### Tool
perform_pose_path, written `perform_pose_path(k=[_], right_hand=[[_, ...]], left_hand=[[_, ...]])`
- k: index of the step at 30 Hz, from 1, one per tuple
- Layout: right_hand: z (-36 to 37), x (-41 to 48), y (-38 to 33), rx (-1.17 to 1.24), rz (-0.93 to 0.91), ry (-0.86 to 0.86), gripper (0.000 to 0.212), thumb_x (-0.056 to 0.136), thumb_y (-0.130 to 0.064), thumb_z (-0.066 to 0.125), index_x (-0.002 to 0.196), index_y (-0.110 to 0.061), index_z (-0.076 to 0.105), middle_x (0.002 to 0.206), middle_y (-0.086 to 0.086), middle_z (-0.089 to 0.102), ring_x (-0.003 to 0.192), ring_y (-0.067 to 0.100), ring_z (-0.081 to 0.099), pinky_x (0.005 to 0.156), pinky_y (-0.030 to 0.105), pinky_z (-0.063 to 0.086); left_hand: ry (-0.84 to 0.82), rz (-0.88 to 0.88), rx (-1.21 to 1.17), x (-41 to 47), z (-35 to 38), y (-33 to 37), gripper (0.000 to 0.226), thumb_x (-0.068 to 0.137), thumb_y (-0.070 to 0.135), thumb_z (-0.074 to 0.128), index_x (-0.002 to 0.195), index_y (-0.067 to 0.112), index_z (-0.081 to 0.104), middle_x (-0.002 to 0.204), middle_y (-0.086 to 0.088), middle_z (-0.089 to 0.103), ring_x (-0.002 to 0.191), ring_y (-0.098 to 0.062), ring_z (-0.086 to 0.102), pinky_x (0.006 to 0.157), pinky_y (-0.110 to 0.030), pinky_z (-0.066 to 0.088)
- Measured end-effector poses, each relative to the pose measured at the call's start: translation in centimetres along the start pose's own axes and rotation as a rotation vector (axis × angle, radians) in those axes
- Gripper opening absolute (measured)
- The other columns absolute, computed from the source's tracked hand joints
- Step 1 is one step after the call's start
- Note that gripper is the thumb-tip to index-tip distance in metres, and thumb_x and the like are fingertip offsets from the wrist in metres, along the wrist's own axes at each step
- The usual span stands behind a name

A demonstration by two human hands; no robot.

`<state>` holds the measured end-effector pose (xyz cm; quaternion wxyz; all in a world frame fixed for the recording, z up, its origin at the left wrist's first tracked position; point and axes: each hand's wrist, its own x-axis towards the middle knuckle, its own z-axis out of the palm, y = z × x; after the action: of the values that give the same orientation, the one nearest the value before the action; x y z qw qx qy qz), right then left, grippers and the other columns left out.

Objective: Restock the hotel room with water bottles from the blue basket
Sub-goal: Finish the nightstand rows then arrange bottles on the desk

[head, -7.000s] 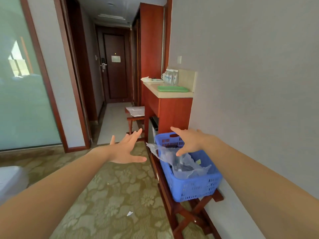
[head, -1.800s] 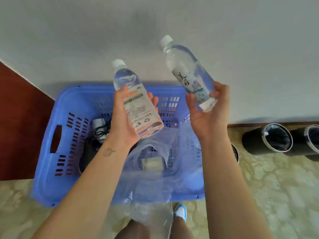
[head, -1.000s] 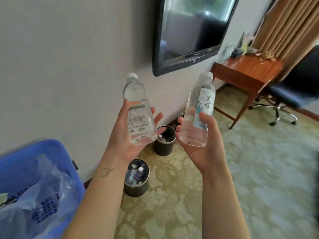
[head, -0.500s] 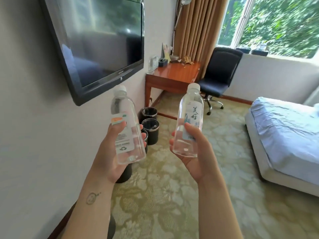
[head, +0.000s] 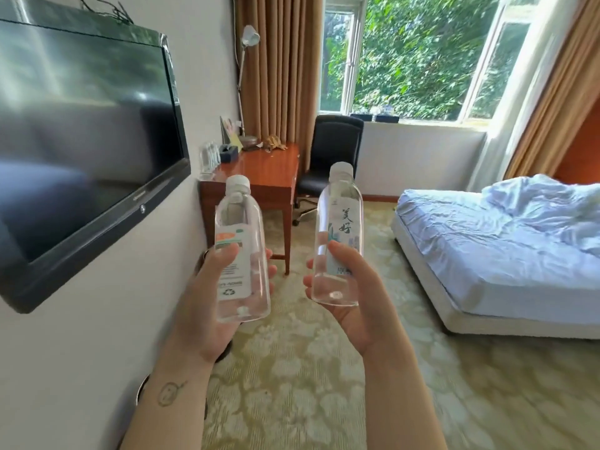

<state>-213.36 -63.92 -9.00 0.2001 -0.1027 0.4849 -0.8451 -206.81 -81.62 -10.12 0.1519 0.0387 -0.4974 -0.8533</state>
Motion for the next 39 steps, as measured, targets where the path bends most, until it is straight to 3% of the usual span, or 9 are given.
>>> perform_pose_path(k=[5,12,22,26,30,39], right_hand=[[-1.2,1.3,-0.1,-0.023,-0.019,0.065,0.067,0.06,-0.037,0.083,0.12,-0.016,0.064,0.092,0.012,0.071,0.073,0.026,0.071,0.063,0.032,0.058],[-4.2,4.2,-1.8,-0.013,-0.072,0.111,0.057,0.07,-0.031,0.08,0.122,-0.014,0.063,0.095,0.014,0.069,0.072,0.027,0.07,0.062,0.032,0.057],[-10.0,12.3,-7.3,-0.092,-0.086,0.054,0.067,0.061,-0.038,0.082,0.121,-0.016,0.064,0.089,0.01,0.07,0.073,0.025,0.07,0.062,0.032,0.057],[-12.8,15.8,-9.3,-0.105,-0.089,0.051,0.067,0.062,-0.037,0.082,0.122,-0.015,0.063,0.09,0.012,0.07,0.073,0.027,0.071,0.062,0.032,0.057],[-15.4,18.6,-10.5,-0.131,-0.064,0.029,0.057,0.069,-0.034,0.079,0.121,-0.015,0.063,0.089,0.012,0.07,0.072,0.027,0.071,0.062,0.033,0.057],[-18.6,24.5,-11.1,-0.116,0.013,-0.023,0.064,0.063,-0.035,0.083,0.121,-0.013,0.063,0.09,0.014,0.069,0.071,0.026,0.07,0.06,0.032,0.057]], left_hand=[[-0.098,-0.037,0.003,3.2,1.1,-0.8,0.031,0.065,0.046,0.072,0.09,0.029,0.08,0.093,-0.002,0.074,0.081,-0.018,0.073,0.066,-0.031,0.06],[-0.121,-0.062,-0.008,7.7,3.0,-3.0,0.03,0.077,0.044,0.067,0.099,0.027,0.077,0.097,-0.003,0.074,0.083,-0.018,0.073,0.064,-0.03,0.058],[-0.096,-0.025,-0.038,16.5,9.2,-6.0,0.037,0.078,0.043,0.067,0.109,0.023,0.073,0.103,-0.007,0.073,0.084,-0.019,0.073,0.062,-0.028,0.058],[-0.121,0.017,-0.007,19.8,11.7,-7.7,0.021,0.089,0.027,0.058,0.106,0.017,0.065,0.089,0.007,0.075,0.076,-0.005,0.072,0.059,-0.017,0.055],[-0.081,-0.026,-0.027,22.3,13.9,-9.1,0.051,0.078,0.038,0.06,0.124,0.014,0.06,0.094,-0.006,0.075,0.078,-0.018,0.073,0.058,-0.028,0.057],[-0.008,-0.042,-0.083,27.7,15.3,-11.3,0.05,0.077,0.037,0.061,0.122,0.015,0.061,0.092,-0.006,0.074,0.075,-0.017,0.072,0.059,-0.029,0.058]])
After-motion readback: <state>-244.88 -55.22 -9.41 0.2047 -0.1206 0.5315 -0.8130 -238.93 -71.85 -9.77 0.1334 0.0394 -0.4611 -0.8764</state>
